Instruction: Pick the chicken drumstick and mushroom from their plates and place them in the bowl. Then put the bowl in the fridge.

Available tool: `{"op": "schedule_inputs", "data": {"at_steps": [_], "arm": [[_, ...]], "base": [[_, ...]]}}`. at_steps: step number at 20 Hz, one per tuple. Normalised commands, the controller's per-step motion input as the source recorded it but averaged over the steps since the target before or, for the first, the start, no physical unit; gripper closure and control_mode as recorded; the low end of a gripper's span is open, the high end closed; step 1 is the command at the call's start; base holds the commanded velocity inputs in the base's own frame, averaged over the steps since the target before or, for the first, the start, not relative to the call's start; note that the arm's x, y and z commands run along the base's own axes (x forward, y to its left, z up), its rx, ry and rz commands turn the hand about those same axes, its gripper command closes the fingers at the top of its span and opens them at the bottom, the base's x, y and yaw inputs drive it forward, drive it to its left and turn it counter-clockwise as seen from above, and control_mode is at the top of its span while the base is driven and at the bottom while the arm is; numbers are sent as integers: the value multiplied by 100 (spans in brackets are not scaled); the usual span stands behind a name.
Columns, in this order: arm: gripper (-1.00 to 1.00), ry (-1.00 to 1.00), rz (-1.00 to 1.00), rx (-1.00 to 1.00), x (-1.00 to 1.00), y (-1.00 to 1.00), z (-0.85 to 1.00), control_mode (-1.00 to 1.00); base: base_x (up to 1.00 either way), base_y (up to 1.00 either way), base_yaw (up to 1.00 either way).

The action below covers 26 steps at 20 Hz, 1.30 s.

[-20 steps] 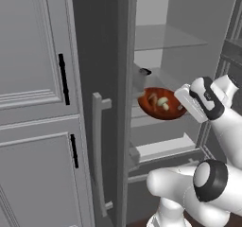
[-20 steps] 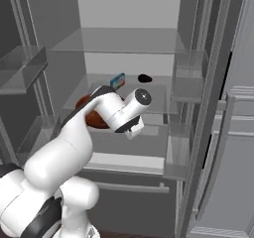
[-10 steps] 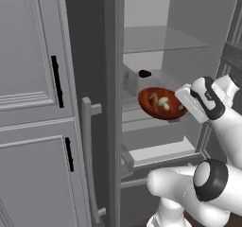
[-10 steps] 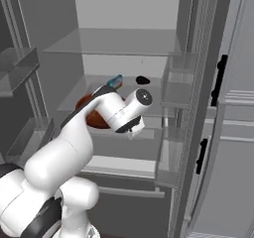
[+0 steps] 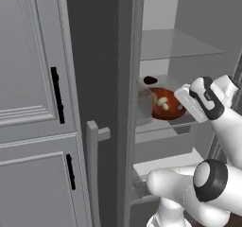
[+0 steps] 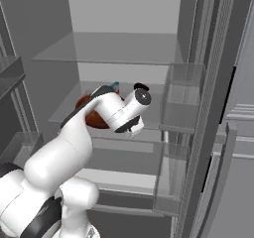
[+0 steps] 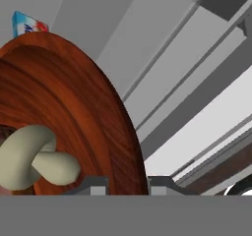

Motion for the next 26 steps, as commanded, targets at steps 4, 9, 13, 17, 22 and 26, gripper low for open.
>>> {"op": "schedule_inputs", "data": {"at_steps": [4,9,13,17,22,26], "arm": [[100,0,0,0,0,0,0,100],[100,0,0,0,0,0,0,100],[100,-13,0,0,-32,2,50,-100],[100,-32,0,-1,-63,1,84,-100],[100,-29,-3,-4,-41,10,92,-100],[100,-9,-21,-2,-5,3,100,-100]], "base": [[55,0,0],[49,0,0],[0,0,0],[0,0,0],[0,0,0],[0,0,0]]}}
